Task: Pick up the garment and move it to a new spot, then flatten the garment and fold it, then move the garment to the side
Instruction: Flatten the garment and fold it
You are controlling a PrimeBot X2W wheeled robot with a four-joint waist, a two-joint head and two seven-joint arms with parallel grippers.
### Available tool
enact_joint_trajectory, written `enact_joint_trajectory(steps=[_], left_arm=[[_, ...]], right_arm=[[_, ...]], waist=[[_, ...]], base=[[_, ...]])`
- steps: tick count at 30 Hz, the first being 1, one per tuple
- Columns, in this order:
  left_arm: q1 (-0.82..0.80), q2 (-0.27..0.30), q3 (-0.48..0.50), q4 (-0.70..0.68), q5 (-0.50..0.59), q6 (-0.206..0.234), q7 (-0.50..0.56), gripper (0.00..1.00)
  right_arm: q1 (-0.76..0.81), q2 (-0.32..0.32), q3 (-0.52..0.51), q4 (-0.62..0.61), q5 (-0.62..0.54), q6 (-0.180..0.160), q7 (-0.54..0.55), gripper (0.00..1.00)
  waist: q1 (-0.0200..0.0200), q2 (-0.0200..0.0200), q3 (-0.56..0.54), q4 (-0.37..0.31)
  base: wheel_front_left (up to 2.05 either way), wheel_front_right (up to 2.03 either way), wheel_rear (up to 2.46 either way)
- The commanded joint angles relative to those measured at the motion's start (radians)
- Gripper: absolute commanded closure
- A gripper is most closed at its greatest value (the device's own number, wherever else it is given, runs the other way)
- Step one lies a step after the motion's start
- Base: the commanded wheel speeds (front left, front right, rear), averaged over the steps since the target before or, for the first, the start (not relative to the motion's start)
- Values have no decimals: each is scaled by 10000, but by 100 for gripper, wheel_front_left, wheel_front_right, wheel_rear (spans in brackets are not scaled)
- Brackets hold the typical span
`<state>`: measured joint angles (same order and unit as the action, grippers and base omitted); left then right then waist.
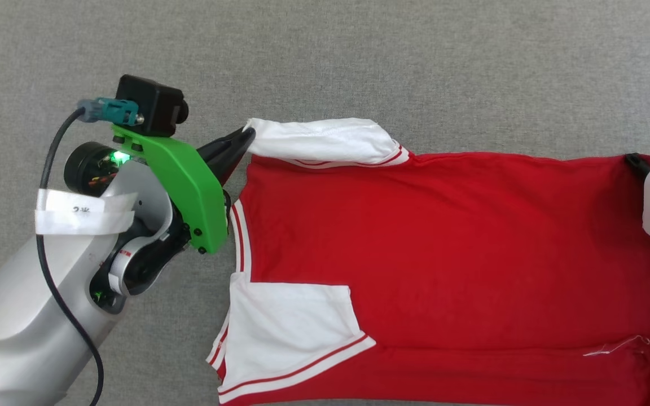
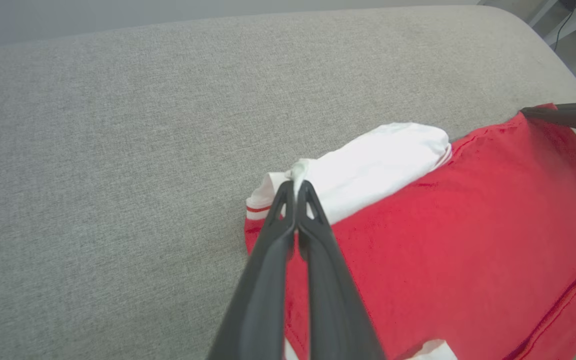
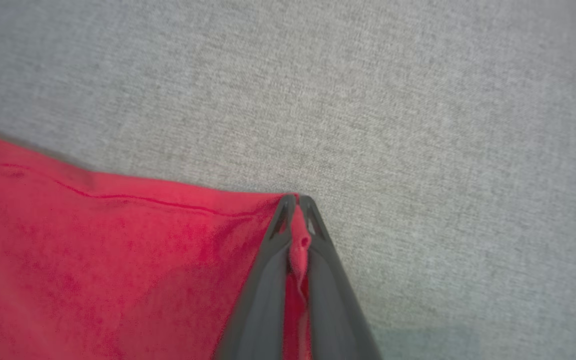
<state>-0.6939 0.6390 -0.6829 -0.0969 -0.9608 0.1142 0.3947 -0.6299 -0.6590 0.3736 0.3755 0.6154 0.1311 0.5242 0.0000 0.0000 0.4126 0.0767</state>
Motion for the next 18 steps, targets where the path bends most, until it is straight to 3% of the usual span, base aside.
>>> enact_joint_trajectory(steps=[1,18], left_arm=[[317,-138,238,168,-149,16,-417,100],[2086,-199,400,451,-680,365,-1327,100]], right_arm=[[242,108,11,81,62,-4,-443,100],[1886,714,-954,327,1183,-4,-3664,100]], waist=[[0,0,-446,-188],[0,0,-2029,-381]], base=[[0,0,0],[0,0,0]])
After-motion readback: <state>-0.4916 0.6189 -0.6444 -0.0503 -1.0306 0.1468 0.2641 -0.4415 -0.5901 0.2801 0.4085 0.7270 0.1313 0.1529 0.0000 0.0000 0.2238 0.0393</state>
